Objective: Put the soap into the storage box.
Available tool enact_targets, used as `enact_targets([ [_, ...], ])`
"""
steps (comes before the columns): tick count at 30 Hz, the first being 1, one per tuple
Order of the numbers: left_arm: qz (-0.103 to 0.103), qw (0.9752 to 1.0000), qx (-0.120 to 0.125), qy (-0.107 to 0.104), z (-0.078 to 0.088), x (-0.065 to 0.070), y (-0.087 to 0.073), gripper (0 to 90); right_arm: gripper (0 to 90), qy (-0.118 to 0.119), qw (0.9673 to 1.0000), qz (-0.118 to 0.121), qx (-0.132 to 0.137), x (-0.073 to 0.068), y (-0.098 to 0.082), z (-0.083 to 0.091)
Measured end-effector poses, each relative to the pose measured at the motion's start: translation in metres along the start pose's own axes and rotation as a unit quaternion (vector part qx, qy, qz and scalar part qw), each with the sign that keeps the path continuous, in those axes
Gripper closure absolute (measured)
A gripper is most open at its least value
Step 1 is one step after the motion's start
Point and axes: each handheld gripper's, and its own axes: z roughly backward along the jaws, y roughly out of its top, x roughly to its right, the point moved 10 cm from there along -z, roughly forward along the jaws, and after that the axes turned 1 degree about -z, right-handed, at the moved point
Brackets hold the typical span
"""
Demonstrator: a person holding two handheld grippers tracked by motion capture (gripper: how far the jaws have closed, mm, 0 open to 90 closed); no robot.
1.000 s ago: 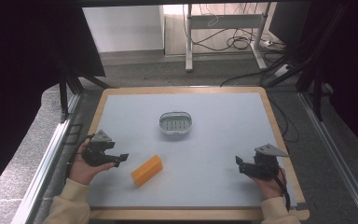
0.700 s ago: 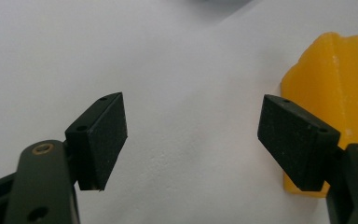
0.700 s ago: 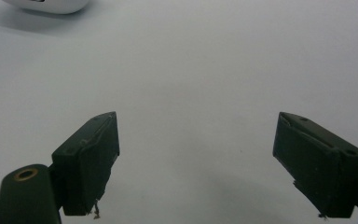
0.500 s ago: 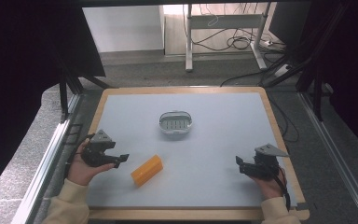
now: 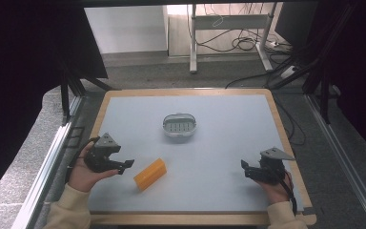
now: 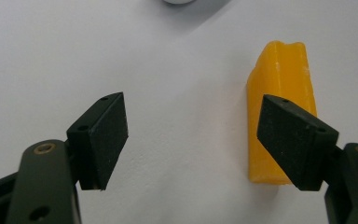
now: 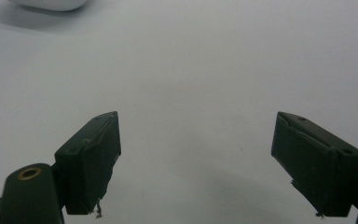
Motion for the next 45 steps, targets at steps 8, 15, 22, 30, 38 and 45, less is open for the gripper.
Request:
enact_targets([
  [8,0.008,0.9999,-0.007,-0.004,0.003,0.005,0.002,26.4,16.8,0.010,0.9999,0.005,0.004,-0.004,0.002,0.000],
  [15,0.010,0.9998,-0.015,-0.002,0.009,0.014,0.008,26.4,17.3,0.016,0.9998,0.003,0.010,-0.005,0.002,0.005],
  [22,-0.005,0.9998,-0.018,-0.007,0.018,0.025,0.022,26.7,17.5,0.024,0.9993,0.025,0.013,-0.014,0.003,0.005],
  [30,-0.025,0.9992,-0.029,-0.013,0.019,0.030,0.030,26.6,17.5,0.022,0.9994,0.026,0.011,-0.014,0.002,0.003],
  [38,-0.030,0.9982,-0.048,-0.022,0.003,0.040,0.032,26.8,17.6,0.015,0.9994,0.032,0.007,-0.011,0.000,0.003],
  [45,-0.040,0.9970,-0.059,-0.029,-0.007,0.048,0.033,26.8,17.7,0.013,0.9995,0.028,0.009,-0.010,0.001,0.004],
])
